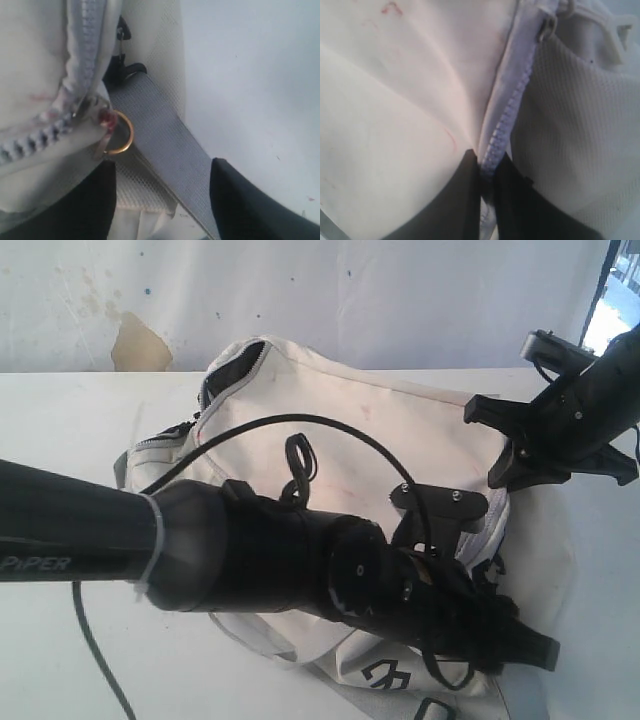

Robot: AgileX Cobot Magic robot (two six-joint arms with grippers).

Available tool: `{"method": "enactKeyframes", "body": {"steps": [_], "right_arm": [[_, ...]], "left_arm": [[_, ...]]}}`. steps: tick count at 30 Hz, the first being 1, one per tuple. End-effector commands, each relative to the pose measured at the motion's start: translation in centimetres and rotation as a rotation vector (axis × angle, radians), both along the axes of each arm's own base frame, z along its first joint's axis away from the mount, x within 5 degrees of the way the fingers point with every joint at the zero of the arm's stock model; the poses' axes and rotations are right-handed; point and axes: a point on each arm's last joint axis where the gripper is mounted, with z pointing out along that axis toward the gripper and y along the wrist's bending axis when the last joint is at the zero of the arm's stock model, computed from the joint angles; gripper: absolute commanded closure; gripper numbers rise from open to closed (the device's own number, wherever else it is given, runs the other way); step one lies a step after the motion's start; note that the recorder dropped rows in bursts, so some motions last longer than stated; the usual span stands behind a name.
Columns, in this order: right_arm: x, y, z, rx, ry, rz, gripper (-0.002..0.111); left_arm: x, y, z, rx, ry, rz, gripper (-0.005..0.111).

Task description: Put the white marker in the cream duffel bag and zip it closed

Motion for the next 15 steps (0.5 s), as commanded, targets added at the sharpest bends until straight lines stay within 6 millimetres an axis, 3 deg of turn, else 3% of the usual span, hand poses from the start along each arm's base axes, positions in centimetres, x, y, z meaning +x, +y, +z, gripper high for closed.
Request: {"method": "enactKeyframes", "body": {"steps": [1, 9, 15], "right_arm": [[-0.2, -0.1, -0.2, -0.017, 0.018, 0.017, 0.108], [-0.2, -0.1, -0.2, -0.017, 0.016, 0.016, 0.108], [-0.2, -0.1, -0.2, -0.018, 0.012, 0.015, 0.108]], "left_arm": [[0.4, -1.1, -0.5, 0.009, 0.0, -0.022, 0.048], [1.5, -1.1, -1.1, 0.126, 0.093, -0.063, 0.048], [1.9, -1.3, 1.3, 0.267, 0.125, -0.084, 0.048]]}}
